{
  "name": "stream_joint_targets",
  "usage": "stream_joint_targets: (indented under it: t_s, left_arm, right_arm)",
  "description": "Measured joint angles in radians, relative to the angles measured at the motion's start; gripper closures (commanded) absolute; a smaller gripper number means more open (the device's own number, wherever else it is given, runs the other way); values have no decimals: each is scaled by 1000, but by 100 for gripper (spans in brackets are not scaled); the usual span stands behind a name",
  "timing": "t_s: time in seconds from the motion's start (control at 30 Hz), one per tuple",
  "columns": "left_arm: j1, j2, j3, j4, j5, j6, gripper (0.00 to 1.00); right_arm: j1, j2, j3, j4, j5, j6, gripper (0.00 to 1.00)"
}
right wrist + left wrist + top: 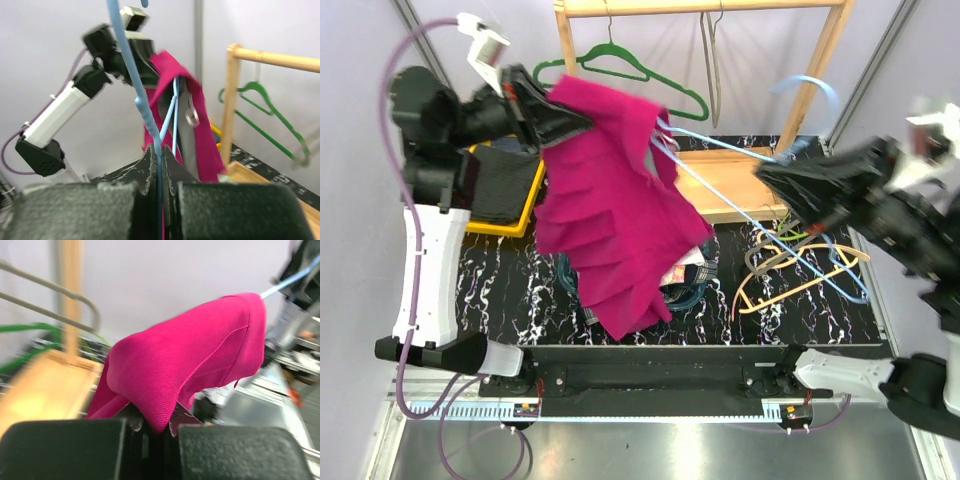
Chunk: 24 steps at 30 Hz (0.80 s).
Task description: Remove the skirt from the hanger
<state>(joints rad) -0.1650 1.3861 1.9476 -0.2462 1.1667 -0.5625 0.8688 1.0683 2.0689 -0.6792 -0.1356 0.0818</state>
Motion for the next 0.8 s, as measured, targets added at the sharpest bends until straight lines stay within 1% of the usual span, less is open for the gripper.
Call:
stream_joint_targets:
  t_s: [0.17, 0.2, 0.27, 0.33, 0.43, 0.5, 0.53, 0.57, 0.6, 0.7, 0.8]
  left_arm:
    - [118, 19, 180, 1, -25, 21, 100]
    - [129, 18, 208, 10, -34, 27, 100]
    - [138, 9, 248, 26, -64, 40, 100]
    - [138, 0, 265, 48, -95, 39, 100]
    - [126, 17, 317, 76, -130, 24, 100]
    - [105, 71, 414, 94, -167, 10, 100]
    - [98, 92, 445, 102, -184, 8, 100]
    - [86, 117, 483, 111, -206, 4, 100]
    - [76, 133, 502, 123, -231, 4, 100]
    - [49, 143, 495, 137, -280, 8, 100]
    - [4, 118, 408, 156, -304, 32, 100]
  right_arm:
    - [0, -209, -151, -30, 154, -10, 100]
    - [0, -262, -190, -45, 205, -7, 100]
    - [0, -303, -230, -61, 261, -1, 100]
    - [0, -338, -282, -82, 353, 13, 100]
    - [0, -357, -360, -116, 589, 32, 100]
    - [1, -357, -410, -127, 775, 47, 100]
    - [1, -357, -431, -131, 846, 51, 100]
    - [1, -357, -469, -126, 951, 58, 100]
    - [1, -359, -494, -127, 1015, 64, 100]
    - [1, -378, -628, -111, 1220, 103, 100]
    - [1, -409, -754, -105, 1346, 159, 100]
